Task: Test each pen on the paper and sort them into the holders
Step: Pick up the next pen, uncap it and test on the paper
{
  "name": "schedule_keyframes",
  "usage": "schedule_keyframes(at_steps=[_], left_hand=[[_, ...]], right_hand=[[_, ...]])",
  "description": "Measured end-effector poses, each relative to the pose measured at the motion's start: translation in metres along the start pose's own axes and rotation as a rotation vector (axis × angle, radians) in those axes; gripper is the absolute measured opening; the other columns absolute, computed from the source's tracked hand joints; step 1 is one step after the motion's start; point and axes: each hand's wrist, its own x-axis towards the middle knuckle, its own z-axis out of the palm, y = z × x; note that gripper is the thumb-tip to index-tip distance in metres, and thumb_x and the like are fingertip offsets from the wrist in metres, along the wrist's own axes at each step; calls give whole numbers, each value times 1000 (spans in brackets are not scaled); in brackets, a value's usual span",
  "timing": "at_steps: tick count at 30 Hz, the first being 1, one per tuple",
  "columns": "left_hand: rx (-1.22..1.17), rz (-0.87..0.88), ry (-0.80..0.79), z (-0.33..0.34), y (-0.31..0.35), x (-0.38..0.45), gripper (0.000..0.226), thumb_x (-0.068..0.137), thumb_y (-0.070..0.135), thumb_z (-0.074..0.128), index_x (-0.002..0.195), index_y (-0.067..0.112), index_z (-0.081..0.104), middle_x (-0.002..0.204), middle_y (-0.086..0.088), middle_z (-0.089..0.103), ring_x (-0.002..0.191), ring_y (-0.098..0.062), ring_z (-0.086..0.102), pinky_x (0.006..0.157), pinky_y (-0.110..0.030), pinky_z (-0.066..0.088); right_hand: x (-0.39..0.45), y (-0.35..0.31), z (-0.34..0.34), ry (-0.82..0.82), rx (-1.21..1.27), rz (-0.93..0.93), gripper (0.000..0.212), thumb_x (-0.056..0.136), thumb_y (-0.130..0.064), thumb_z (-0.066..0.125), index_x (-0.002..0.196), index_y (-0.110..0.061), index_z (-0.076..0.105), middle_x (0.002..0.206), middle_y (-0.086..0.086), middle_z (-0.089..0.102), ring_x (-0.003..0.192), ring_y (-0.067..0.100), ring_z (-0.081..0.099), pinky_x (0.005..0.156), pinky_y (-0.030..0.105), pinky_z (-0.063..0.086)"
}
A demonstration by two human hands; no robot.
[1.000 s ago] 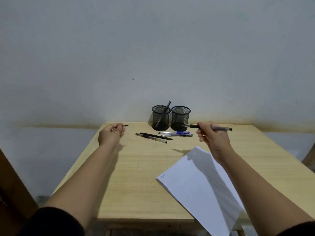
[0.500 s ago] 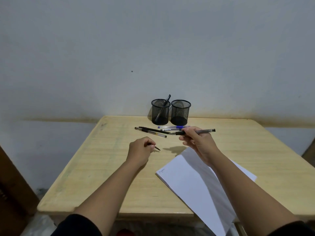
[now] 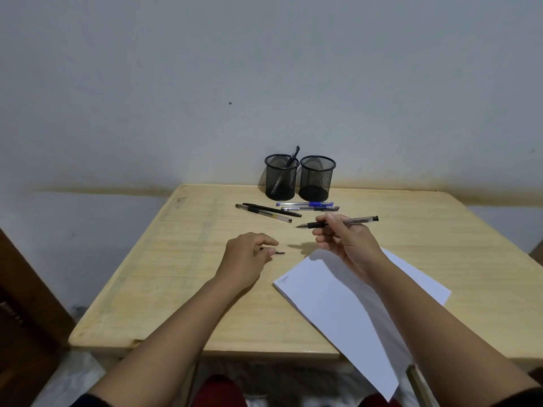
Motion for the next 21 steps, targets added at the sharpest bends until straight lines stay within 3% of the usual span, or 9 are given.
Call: schedule_keyframes(at_steps=[3,5,8,11,15,21], left_hand=[[-32,27,-73,-2,3,-15,15,86,16,64,97,20,73,99,8,68,74,8,58,63,6,38],[3,41,-118,-1,3,-23,16,85,19,65,99,23,72,101,13,66,83,5,56,71,1,37],[48,69,-161,2,0,-31,16,83,20,67,98,22,73,102,9,70,94,-4,58,78,-8,38],[83,103,-149,5,-4,-35,13,84,19,66,95,21,74,100,7,71,92,-6,58,80,-13,38],[97,145,-133,6,-7,-36,14,85,20,66,95,22,75,100,7,71,89,-3,54,74,-6,36],[90,151,-133,6,-5,-38,15,85,20,66,97,20,74,102,4,71,98,-10,59,87,-21,43]], right_hand=[[-10,4,0,-4,-123,-1,4,88,-7,61,87,-6,65,70,9,65,61,14,58,57,20,52],[-16,9,2,27,-177,1,5,87,-5,62,86,-7,66,68,10,63,58,15,56,58,22,51],[-24,16,6,45,-227,11,8,87,-5,61,88,-7,68,71,11,66,58,15,57,60,23,49],[-31,22,8,42,-303,14,10,85,-2,61,83,-9,68,67,6,65,55,9,55,51,16,44],[-32,31,9,62,-427,34,16,83,-5,62,72,-17,63,47,-13,54,48,1,45,46,13,34],[-30,34,15,38,-519,-1,13,86,-12,58,76,-7,65,46,-12,49,48,3,42,51,16,35]])
